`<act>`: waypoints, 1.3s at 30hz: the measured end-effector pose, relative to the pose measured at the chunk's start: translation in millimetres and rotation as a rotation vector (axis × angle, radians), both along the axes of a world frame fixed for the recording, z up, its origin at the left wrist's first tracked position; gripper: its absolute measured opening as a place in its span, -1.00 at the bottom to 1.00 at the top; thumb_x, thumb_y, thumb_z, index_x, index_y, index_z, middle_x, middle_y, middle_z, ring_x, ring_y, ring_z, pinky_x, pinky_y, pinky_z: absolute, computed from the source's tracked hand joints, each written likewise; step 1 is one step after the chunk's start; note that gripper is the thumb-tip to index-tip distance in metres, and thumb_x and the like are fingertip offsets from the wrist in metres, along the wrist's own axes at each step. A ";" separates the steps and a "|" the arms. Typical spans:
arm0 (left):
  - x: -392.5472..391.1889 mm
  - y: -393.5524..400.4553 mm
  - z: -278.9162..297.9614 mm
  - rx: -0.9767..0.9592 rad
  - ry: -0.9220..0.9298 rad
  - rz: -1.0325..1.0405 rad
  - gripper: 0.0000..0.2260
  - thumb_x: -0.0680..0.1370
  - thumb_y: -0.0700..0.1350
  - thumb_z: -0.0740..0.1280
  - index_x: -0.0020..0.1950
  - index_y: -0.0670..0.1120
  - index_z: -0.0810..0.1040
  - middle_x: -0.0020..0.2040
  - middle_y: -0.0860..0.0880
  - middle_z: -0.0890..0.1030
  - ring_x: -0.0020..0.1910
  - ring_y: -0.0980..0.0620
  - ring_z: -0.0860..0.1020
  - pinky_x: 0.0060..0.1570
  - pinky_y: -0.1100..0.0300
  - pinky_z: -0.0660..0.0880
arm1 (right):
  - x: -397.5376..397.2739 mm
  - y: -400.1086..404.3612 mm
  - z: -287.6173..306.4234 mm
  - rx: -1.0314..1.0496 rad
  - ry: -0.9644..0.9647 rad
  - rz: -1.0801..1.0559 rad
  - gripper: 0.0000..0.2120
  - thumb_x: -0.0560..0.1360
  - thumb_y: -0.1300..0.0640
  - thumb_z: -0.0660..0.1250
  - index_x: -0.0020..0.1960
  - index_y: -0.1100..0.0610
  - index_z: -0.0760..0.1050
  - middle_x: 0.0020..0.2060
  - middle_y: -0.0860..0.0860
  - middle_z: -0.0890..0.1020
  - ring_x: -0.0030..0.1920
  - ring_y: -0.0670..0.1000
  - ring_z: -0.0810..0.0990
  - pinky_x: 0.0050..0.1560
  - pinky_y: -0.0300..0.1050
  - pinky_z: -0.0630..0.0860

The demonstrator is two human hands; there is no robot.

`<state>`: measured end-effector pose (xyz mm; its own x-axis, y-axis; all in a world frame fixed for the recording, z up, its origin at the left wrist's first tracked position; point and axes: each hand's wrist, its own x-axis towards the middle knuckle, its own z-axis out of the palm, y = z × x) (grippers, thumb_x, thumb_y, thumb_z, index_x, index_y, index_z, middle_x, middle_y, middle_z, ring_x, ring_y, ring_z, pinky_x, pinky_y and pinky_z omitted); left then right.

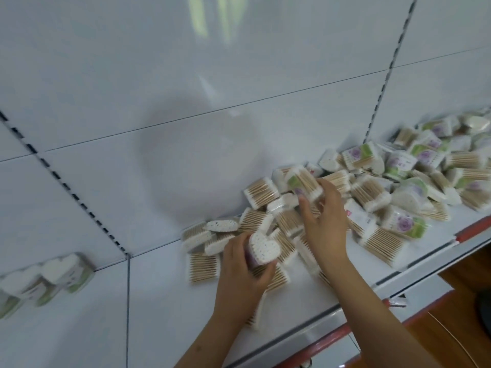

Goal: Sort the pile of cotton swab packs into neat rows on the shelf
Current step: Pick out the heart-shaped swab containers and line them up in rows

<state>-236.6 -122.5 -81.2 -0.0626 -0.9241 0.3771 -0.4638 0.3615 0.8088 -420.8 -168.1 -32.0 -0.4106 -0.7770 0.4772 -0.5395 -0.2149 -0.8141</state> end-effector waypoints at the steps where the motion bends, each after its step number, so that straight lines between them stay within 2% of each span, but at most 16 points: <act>1: 0.2 0.9 2.2 0.004 0.042 0.004 -0.46 0.41 0.07 0.52 0.32 0.13 0.38 0.23 0.15 0.48 0.24 0.10 0.49 0.17 0.08 0.55 | 8.3 2.5 8.2 0.002 -0.076 0.043 -0.58 0.60 -0.05 0.33 0.40 0.02 0.35 0.22 -0.05 0.50 0.16 -0.09 0.51 0.05 -0.37 0.47; 3: 7.5 4.6 11.3 0.004 0.163 0.031 -0.46 0.41 -0.06 0.57 0.30 0.13 0.42 0.23 0.17 0.53 0.25 0.08 0.53 0.19 0.11 0.55 | 29.6 4.3 24.5 0.028 -0.197 0.125 -0.59 0.56 -0.03 0.39 0.34 -0.03 0.35 0.08 -0.09 0.56 0.03 -0.15 0.58 -0.10 -0.39 0.52; 5: 19.6 10.3 29.2 -0.010 0.303 0.064 -0.47 0.42 -0.10 0.58 0.30 0.10 0.43 0.22 0.18 0.56 0.26 0.10 0.55 0.19 0.18 0.55 | 45.0 7.0 36.1 0.032 -0.240 0.157 -0.60 0.52 0.01 0.44 0.25 -0.03 0.34 -0.06 -0.15 0.56 -0.10 -0.20 0.59 -0.21 -0.41 0.49; 8: 63.1 20.9 44.1 -0.012 0.426 0.161 -0.50 0.43 -0.04 0.56 0.29 0.07 0.43 0.20 0.17 0.60 0.22 0.14 0.59 0.14 0.26 0.55 | 72.4 11.1 41.8 0.028 -0.172 0.199 -0.67 0.51 -0.07 0.43 0.17 0.00 0.39 -0.10 -0.14 0.60 -0.15 -0.18 0.59 -0.20 -0.39 0.46; 10: 107.5 33.7 40.0 0.007 0.411 0.237 -0.49 0.39 0.02 0.52 0.28 0.08 0.42 0.17 0.19 0.60 0.18 0.20 0.59 0.10 0.35 0.53 | 101.7 13.5 39.2 0.037 -0.140 0.283 -0.66 0.51 -0.16 0.36 0.17 0.00 0.44 -0.09 -0.08 0.63 -0.15 -0.14 0.58 -0.17 -0.35 0.44; 12: 154.7 48.5 32.4 0.062 0.348 0.327 -0.49 0.37 0.09 0.49 0.27 0.12 0.42 0.17 0.21 0.58 0.14 0.27 0.57 0.04 0.43 0.49 | 142.0 16.8 34.1 0.058 -0.081 0.357 -0.59 0.48 -0.17 0.30 0.23 0.03 0.47 -0.06 -0.07 0.60 -0.17 -0.17 0.51 -0.14 -0.48 0.36; 15: 217.2 65.0 18.5 0.074 0.189 0.484 -0.55 0.41 0.12 0.52 0.21 0.24 0.41 0.12 0.22 0.52 0.11 0.33 0.52 0.02 0.45 0.45 | 210.1 25.8 21.4 0.067 0.059 0.494 -0.54 0.49 -0.16 0.26 0.31 0.04 0.48 0.07 -0.07 0.52 0.01 -0.19 0.45 -0.02 -0.55 0.27; 18: 262.4 73.9 3.3 0.083 0.050 0.560 -0.49 0.38 0.27 0.48 0.26 0.22 0.40 0.14 0.22 0.46 0.15 0.17 0.46 0.13 0.17 0.48 | 269.1 29.7 2.7 0.144 0.208 0.617 -0.54 0.56 -0.10 0.31 0.42 -0.03 0.39 0.15 -0.10 0.42 0.05 -0.16 0.43 -0.02 -0.33 0.35; 20: 284.8 79.5 -5.4 0.114 0.049 0.542 -0.45 0.39 0.32 0.45 0.30 0.20 0.40 0.18 0.18 0.45 0.19 0.12 0.45 0.16 0.09 0.50 | 299.2 27.0 -8.3 0.220 0.206 0.656 -0.48 0.54 -0.08 0.35 0.45 0.00 0.32 0.20 -0.09 0.39 0.09 -0.16 0.41 0.02 -0.25 0.37; 23: 312.6 83.9 -10.6 0.116 0.058 0.518 -0.49 0.39 0.31 0.44 0.27 0.28 0.36 0.18 0.23 0.45 0.19 0.13 0.49 0.17 0.17 0.51 | 330.4 15.8 -19.7 0.249 0.206 0.646 -0.49 0.52 -0.05 0.41 0.38 0.07 0.33 0.22 -0.02 0.42 0.11 -0.05 0.48 0.01 -0.18 0.44; 27: 339.5 80.0 -18.1 0.131 0.048 0.510 -0.47 0.38 0.27 0.45 0.28 0.17 0.40 0.16 0.19 0.48 0.16 0.13 0.53 0.13 0.17 0.53 | 354.0 5.6 -30.6 0.224 0.264 0.627 -0.53 0.53 -0.01 0.40 0.36 0.10 0.37 0.25 0.02 0.38 0.02 0.01 0.53 -0.01 -0.05 0.57; 31: 347.0 77.0 -26.7 0.169 -0.001 0.460 -0.37 0.35 0.24 0.46 0.35 0.05 0.40 0.19 0.07 0.51 0.18 0.09 0.52 0.16 0.05 0.55 | 367.0 10.0 -36.2 0.244 0.187 0.560 -0.44 0.52 0.06 0.43 0.44 0.14 0.30 0.29 0.03 0.36 0.03 -0.09 0.46 0.02 -0.20 0.47; 33: 347.4 76.8 -29.0 0.180 -0.013 0.454 -0.33 0.34 0.23 0.45 0.37 -0.01 0.41 0.20 0.04 0.49 0.20 0.05 0.51 0.18 0.03 0.54 | 370.8 13.1 -39.4 0.238 0.157 0.535 -0.42 0.53 0.11 0.42 0.46 0.13 0.26 0.29 0.02 0.37 0.06 0.00 0.51 0.02 -0.21 0.44; 36: 348.9 76.5 -30.2 0.175 -0.023 0.449 -0.34 0.35 0.14 0.52 0.37 -0.04 0.42 0.19 0.05 0.49 0.18 0.05 0.49 0.17 0.09 0.52 | 371.8 15.6 -41.8 0.211 0.174 0.526 -0.42 0.56 0.18 0.36 0.51 0.12 0.22 0.34 0.00 0.35 0.17 0.04 0.52 0.13 -0.10 0.52; 39: 350.1 75.2 -31.1 0.149 -0.042 0.450 -0.38 0.36 0.06 0.57 0.35 -0.04 0.44 0.17 0.05 0.48 0.17 0.05 0.47 0.16 0.18 0.47 | 370.6 22.6 -39.3 0.229 0.162 0.533 -0.38 0.58 0.21 0.32 0.56 0.07 0.14 0.37 -0.10 0.31 0.19 -0.10 0.49 0.19 -0.15 0.50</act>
<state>113.5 -47.3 -112.3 0.3439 -0.9067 0.2440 -0.5813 -0.0015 0.8137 -50.2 -145.5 -71.4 0.1277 -0.9462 0.2973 -0.5265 -0.3187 -0.7882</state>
